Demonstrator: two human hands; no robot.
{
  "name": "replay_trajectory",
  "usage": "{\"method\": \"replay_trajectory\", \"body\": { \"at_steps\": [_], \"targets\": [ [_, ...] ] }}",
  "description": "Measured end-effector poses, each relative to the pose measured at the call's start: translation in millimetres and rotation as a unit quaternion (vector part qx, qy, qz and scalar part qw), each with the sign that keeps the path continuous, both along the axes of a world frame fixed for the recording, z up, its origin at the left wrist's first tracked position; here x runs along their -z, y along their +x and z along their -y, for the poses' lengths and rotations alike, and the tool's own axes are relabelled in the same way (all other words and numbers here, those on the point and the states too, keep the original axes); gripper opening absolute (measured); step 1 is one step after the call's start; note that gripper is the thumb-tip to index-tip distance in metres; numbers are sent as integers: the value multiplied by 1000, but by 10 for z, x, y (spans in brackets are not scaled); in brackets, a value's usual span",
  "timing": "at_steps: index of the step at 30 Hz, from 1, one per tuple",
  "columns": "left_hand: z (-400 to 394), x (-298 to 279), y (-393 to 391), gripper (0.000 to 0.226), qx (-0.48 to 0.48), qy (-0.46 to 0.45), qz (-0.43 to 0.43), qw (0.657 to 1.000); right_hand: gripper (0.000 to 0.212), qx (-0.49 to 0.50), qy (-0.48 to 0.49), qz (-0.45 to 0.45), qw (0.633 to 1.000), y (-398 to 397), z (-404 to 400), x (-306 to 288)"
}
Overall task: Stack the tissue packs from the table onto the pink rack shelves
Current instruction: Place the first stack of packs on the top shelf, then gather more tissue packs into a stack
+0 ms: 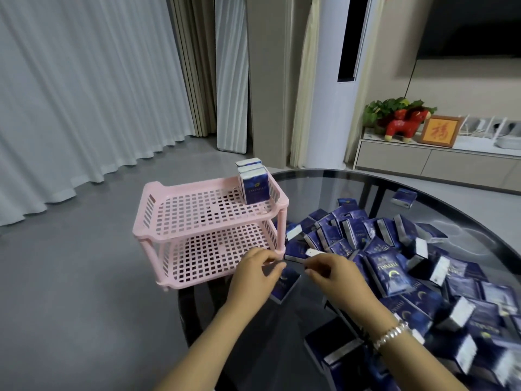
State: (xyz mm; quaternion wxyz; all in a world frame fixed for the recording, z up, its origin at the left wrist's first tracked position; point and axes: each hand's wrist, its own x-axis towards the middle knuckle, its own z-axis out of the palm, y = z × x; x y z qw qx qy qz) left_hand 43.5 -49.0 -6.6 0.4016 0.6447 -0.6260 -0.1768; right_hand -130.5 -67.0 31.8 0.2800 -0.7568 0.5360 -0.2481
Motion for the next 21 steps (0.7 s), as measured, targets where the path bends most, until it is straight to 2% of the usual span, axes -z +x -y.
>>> {"method": "replay_trajectory", "body": {
  "at_steps": [4, 8, 10, 13, 14, 16, 18, 21],
  "targets": [
    [19, 189, -69, 50, -58, 138, 23, 988, 28, -9, -33, -76, 997, -191, -79, 64],
    [38, 270, -158, 65, -62, 175, 46, 982, 30, 30, -82, -97, 992, -385, -115, 109],
    [36, 279, -199, 62, -52, 196, 34, 979, 31, 41, -86, -108, 990, -485, -134, 109],
    [-8, 262, -282, 34, -42, 200, 24, 979, 34, 49, -76, -111, 990, -612, -152, 110],
    [-25, 251, -311, 27, -44, 190, 5, 981, 35, 49, -75, -110, 990, -636, -151, 119],
    [-32, 239, -358, 22, -51, 169, -86, 981, 37, 53, -76, -103, 990, -643, -138, 148],
    [-28, 220, -387, 26, -62, 151, -193, 967, 41, 59, -83, -81, 991, -586, -104, 177],
    [-30, 196, -419, 37, -82, 131, -273, 950, 45, 65, -100, -51, 992, -433, 15, 191]
  ]
}}
